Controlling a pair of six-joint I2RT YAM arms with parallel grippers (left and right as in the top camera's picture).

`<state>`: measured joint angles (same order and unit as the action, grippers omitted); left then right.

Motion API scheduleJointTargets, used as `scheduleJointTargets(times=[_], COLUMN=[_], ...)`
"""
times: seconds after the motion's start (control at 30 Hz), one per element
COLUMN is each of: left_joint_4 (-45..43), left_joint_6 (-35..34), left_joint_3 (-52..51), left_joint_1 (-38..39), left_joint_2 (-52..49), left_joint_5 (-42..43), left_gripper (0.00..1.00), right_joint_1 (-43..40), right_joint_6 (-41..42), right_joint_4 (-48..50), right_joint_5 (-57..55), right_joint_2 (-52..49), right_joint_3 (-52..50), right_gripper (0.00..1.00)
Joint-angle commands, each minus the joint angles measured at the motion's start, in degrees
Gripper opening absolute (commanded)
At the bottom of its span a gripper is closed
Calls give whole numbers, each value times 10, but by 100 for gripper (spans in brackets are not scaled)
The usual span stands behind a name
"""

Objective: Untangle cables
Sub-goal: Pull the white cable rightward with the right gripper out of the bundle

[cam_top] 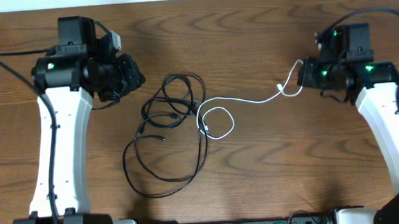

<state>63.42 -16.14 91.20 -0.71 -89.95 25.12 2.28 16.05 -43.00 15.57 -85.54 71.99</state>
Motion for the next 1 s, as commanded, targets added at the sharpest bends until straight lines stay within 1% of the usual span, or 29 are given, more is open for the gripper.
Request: scheduleJointTargets(times=[0.0,0.13,0.2,0.3,0.5,0.6,0.7,0.97], left_joint_4=[1,-3,-7,-11,-17,-18,-18,-18], left_joint_6=[31,39,40,40,41,41,41,41], left_joint_3=[-2,-2,-2,-2,-2,-2,-2,-2], left_joint_1=[-2,-2,-2,-2,-2,-2,-2,-2], left_joint_2=[-7,-7,-7,-7,-7,-7,-7,-7], left_joint_5=[-3,-4,-3,-3,-3,-3,-3,-4], left_gripper=[16,16,16,16,16,16,16,16], right_joint_1=[4,4,4,4,4,-3,-25,-78], right_joint_6=[-29,-28,-28,-13,3,16,28,28], right_joint_4=[-11,-10,-12,-23,-24,-19,1,34], right_joint_5=[65,98,117,116,115,84,84,83], right_joint_2=[11,11,11,11,11,11,11,11], right_joint_3=[118,237,327,400,479,513,546,623], right_gripper=[1,1,1,1,1,1,1,1])
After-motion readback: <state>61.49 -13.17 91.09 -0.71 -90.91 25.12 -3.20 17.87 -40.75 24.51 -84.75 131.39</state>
